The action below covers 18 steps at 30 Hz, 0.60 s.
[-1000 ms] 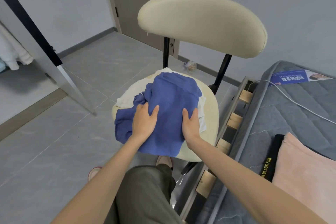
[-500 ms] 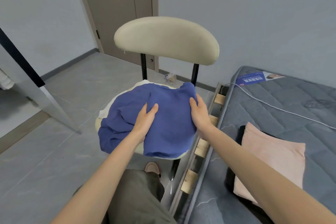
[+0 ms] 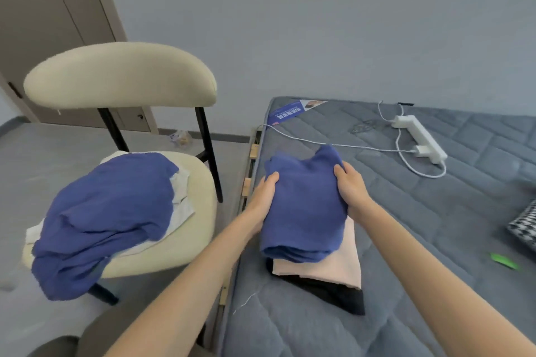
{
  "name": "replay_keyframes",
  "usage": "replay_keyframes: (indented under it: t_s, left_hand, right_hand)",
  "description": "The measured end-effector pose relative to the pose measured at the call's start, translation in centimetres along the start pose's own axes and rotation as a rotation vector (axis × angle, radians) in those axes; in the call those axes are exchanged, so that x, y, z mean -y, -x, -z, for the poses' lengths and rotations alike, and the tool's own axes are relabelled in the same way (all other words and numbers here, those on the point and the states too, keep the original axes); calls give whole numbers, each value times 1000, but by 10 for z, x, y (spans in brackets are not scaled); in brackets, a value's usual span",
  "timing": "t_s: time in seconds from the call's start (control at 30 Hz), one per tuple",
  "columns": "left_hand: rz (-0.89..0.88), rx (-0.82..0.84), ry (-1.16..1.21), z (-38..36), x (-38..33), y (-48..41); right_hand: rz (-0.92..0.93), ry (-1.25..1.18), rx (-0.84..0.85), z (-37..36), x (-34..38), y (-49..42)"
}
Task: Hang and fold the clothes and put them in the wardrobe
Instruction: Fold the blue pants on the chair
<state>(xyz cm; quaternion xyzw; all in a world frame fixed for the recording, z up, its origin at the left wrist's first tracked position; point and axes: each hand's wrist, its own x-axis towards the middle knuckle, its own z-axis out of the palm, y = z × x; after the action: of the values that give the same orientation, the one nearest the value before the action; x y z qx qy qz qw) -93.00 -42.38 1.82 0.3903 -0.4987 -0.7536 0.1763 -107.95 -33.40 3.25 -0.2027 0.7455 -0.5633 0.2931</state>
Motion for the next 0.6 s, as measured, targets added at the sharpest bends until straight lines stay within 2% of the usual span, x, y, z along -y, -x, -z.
replay_keyframes:
  t_s: [0.13, 0.27, 0.37, 0.47, 0.6]
  left_hand:
    - [62, 0, -69, -20, 22, -20]
    - [147, -42, -203, -15, 56, -25]
    - [41, -158, -477, -9, 73, -22]
    - [-43, -166, -772, -12, 80, -20]
    - [-106, -151, -821, -25, 84, -23]
  right_hand:
    - [-36, 49, -48, 23, -23, -1]
    - [-195, 99, -30, 31, -64, -2]
    - [-276, 122, -50, 33, -83, 10]
    - [-258, 115, -94, 31, -91, 23]
    - [-168, 251, -107, 28, -89, 30]
